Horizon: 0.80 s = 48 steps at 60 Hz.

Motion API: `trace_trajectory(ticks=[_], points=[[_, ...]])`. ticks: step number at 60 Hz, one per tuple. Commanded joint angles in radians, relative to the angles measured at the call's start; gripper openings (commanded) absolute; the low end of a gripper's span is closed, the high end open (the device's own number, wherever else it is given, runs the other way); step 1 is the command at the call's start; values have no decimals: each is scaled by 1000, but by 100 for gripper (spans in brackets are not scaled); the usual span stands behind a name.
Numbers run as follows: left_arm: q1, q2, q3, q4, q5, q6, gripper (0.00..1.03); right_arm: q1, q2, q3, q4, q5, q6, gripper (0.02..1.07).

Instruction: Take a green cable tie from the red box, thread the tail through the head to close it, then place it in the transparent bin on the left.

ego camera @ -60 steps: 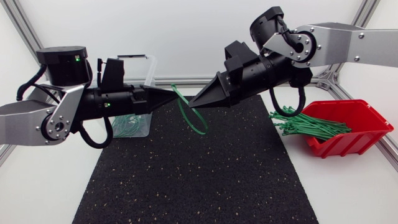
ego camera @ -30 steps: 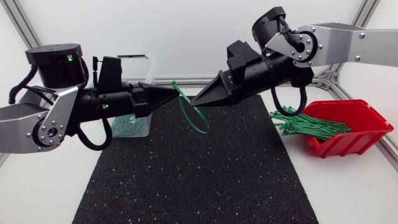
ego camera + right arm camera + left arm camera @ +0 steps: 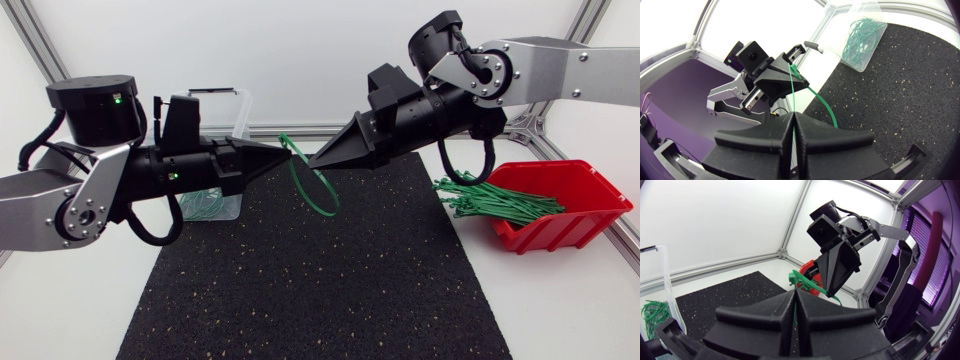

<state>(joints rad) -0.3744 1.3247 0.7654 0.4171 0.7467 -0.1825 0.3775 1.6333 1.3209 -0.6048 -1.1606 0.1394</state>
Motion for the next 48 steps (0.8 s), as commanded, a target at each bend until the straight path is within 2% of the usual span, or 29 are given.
trace_trajectory(ticks=[1, 32, 48], points=[[-12, -10, -25, 11, -6, 18, 3, -5, 13, 8, 2, -13, 31, 8], [25, -18, 0, 9, -10, 14, 3, 18, 25, -6, 5, -13, 28, 8], [17, -1, 9, 2, -4, -5, 3, 26, 30, -5, -6, -13, 62, 7]])
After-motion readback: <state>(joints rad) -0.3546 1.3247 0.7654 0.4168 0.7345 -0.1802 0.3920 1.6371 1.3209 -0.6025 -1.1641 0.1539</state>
